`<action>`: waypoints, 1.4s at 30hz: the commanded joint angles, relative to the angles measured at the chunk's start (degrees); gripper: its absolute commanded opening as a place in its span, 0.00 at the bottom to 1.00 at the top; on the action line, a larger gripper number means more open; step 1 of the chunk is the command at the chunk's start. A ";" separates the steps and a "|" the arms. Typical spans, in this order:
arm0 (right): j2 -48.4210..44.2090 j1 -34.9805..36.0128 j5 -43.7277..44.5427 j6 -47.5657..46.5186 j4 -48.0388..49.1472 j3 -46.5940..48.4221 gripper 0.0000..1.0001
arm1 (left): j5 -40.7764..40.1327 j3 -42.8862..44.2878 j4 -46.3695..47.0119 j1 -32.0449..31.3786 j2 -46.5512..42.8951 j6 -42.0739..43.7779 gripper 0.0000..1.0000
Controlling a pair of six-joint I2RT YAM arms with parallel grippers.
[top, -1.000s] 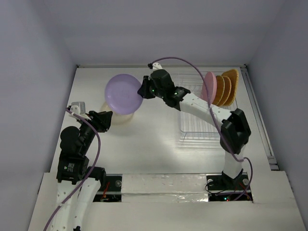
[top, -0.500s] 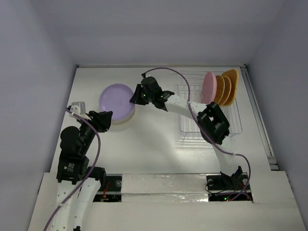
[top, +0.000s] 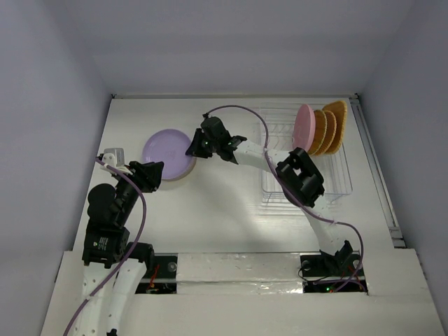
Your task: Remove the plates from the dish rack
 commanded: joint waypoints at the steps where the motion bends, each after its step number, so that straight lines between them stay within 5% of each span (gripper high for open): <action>1: 1.16 0.80 -1.79 1.33 2.04 4.31 0.22 | 0.40 -0.49 2.89 0.35 -0.20 -0.09 0.31; 13: -0.94 0.80 1.46 -1.47 0.37 2.82 0.55 | 0.32 -0.49 2.80 0.35 -0.47 0.00 0.31; 19: -6.29 0.80 7.44 -7.09 -3.76 1.33 0.79 | 0.32 -0.49 2.80 0.35 -0.55 0.00 0.31; 21: -9.63 0.80 11.81 -9.73 -4.90 -0.51 0.80 | 0.32 -0.49 2.80 0.35 -0.64 0.00 0.31; 24: -14.73 0.80 16.73 -12.46 -6.31 -3.76 0.70 | 0.32 -0.49 2.80 0.35 -0.73 0.00 0.31; 28: -24.30 0.10 26.05 -16.15 -6.58 -11.40 0.00 | 0.23 -0.49 2.71 0.35 -0.82 0.00 0.31; 34: -44.14 -9.03 38.88 -20.90 -8.59 -27.56 0.00 | 0.32 -0.49 2.80 0.35 -0.99 0.00 0.30; 41: -55.78 -20.37 49.36 -26.70 -14.74 -35.67 0.00 | -0.21 -0.49 2.80 0.35 -0.64 0.00 0.02; 42: -55.70 -21.16 50.76 -27.05 -15.19 -35.67 0.21 | -0.73 -0.40 2.63 0.35 -0.64 0.00 0.01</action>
